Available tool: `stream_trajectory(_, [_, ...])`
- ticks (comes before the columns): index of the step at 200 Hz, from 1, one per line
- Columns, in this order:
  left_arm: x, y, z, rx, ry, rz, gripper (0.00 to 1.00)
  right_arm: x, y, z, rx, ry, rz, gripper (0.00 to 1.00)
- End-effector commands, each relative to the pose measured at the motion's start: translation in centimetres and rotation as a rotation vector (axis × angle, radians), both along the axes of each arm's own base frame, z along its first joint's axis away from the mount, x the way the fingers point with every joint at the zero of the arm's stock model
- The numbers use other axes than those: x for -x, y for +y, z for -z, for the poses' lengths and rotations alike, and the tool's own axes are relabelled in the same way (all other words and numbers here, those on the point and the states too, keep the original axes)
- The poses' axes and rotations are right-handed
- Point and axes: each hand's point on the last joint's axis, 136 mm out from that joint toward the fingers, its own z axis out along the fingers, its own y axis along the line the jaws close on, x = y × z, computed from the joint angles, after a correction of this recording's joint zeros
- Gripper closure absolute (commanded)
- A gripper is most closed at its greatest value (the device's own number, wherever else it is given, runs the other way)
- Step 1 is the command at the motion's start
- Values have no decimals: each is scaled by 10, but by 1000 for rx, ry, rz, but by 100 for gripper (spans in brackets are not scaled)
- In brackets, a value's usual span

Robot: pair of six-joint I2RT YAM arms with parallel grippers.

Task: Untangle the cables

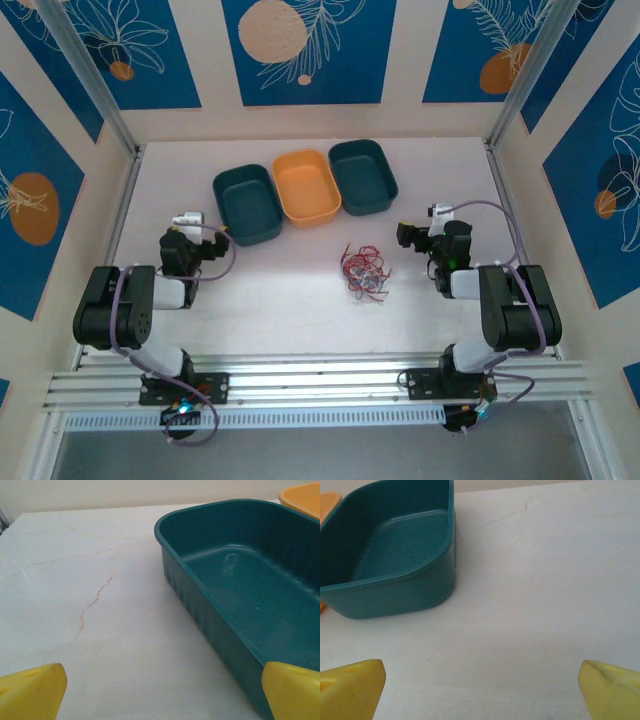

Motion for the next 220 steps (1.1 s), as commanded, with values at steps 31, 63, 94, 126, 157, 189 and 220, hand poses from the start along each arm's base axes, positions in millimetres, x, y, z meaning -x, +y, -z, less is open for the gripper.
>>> stream_trajectory(31, [0,-7,-6,14,-20,29,0,-5,3,-7,-4,-21,-11,1])
stream_trajectory(63, [0,-6,-6,14,-19,29,0,-5,3,-7,-5,-21,-11,1])
stream_trajectory(94, [0,-23,-5,8,-5,129,0,-6,3,-8,-5,-22,-10,1])
stream_trajectory(126, [0,-24,-5,9,-7,135,0,-5,3,-8,-5,-22,-11,1])
stream_trajectory(157, [0,-24,-5,9,-8,135,0,-5,2,-7,-6,-20,-9,1])
stream_trajectory(189, [0,-24,-5,8,-7,135,0,-5,3,-7,-6,-20,-11,1])
stream_trajectory(220, [0,-24,-5,9,-7,136,0,-5,2,-7,-6,-21,-9,1])
